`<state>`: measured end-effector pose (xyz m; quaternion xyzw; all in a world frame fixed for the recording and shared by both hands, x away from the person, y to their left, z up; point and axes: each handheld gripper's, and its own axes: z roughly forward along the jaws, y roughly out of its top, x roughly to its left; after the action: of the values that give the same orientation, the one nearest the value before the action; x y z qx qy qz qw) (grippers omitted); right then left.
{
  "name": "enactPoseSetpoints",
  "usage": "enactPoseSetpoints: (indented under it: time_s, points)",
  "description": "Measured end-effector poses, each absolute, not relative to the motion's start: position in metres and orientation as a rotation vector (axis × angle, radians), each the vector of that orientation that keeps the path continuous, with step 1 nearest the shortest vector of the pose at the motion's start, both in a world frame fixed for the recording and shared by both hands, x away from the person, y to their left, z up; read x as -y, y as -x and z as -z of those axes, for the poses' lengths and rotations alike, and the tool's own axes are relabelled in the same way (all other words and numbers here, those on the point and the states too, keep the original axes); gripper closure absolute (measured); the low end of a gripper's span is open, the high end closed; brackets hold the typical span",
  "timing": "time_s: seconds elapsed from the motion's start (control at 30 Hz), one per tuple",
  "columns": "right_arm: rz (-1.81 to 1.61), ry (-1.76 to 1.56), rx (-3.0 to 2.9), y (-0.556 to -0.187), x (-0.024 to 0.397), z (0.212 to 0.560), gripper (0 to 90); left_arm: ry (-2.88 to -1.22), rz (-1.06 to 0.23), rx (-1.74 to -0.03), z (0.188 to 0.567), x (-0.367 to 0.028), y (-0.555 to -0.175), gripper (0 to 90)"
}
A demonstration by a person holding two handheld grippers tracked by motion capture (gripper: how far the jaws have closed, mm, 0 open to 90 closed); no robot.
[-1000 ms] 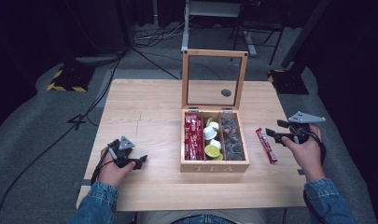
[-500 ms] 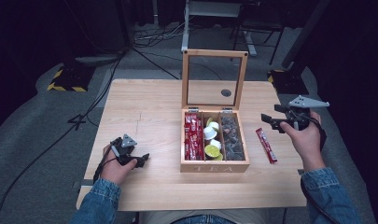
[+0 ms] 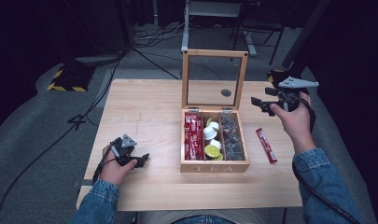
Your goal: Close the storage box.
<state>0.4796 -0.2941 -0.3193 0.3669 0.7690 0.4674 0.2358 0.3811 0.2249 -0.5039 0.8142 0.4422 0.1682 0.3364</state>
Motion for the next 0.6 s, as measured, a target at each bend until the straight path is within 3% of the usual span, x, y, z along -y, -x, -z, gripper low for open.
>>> enactPoseSetpoints:
  time_s: [0.6]
  points:
    - [-1.304,-0.972,-2.084,-0.555,0.272,0.298,20.0,-2.123,-0.436,-1.157,0.504,-0.226,-0.38,16.9]
